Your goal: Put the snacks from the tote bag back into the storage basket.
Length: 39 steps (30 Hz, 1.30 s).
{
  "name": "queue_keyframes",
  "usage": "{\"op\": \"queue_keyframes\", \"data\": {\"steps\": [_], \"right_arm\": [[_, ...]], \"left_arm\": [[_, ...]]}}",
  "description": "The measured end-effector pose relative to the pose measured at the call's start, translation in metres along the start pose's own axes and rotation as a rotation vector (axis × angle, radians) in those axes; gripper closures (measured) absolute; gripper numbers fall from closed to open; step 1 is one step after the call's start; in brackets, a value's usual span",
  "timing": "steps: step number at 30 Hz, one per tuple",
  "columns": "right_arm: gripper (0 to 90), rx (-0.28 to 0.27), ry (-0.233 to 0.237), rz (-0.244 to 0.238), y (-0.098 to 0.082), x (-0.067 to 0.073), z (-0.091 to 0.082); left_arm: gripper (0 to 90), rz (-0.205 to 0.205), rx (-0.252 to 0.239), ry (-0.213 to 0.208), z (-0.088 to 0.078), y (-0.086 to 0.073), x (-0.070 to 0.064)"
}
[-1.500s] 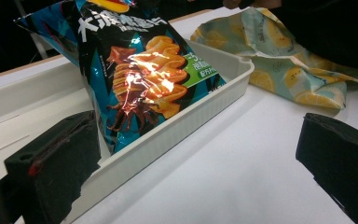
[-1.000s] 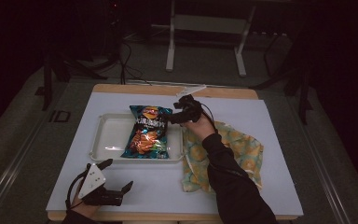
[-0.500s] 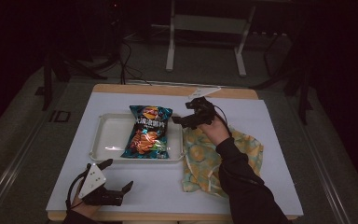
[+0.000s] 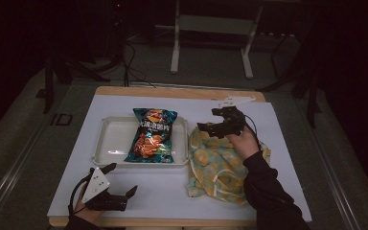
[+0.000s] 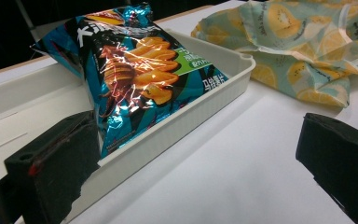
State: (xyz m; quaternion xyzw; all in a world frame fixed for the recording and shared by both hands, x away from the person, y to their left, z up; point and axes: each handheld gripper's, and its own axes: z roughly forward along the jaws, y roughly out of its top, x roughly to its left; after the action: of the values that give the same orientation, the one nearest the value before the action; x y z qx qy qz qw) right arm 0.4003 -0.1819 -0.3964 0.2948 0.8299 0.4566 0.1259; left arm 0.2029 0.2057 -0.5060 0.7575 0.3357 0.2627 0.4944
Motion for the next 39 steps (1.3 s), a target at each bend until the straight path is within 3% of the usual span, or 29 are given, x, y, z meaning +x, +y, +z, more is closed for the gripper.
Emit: {"op": "queue_keyframes", "data": {"steps": [8, 14, 30, 39], "right_arm": [[14.9, -0.016, -0.04, 0.014, -0.021, -0.006, -0.025], [14.9, -0.077, -0.062, 0.043, -0.039, -0.013, -0.048], [14.9, -0.144, -0.173, 0.087, -0.095, -0.029, -0.11], [14.9, -0.171, -0.238, 0.142, -0.127, -0.041, -0.14]], "left_arm": [[0.2, 0.0, 0.0, 0.0, 0.0, 0.0, 0.0], [0.2, -0.001, 0.001, -0.002, 0.0, 0.0, 0.0], [0.2, -0.001, 0.004, -0.001, 0.001, 0.0, -0.001], [0.2, 0.0, 0.004, 0.0, 0.001, 0.0, -0.001]]}}
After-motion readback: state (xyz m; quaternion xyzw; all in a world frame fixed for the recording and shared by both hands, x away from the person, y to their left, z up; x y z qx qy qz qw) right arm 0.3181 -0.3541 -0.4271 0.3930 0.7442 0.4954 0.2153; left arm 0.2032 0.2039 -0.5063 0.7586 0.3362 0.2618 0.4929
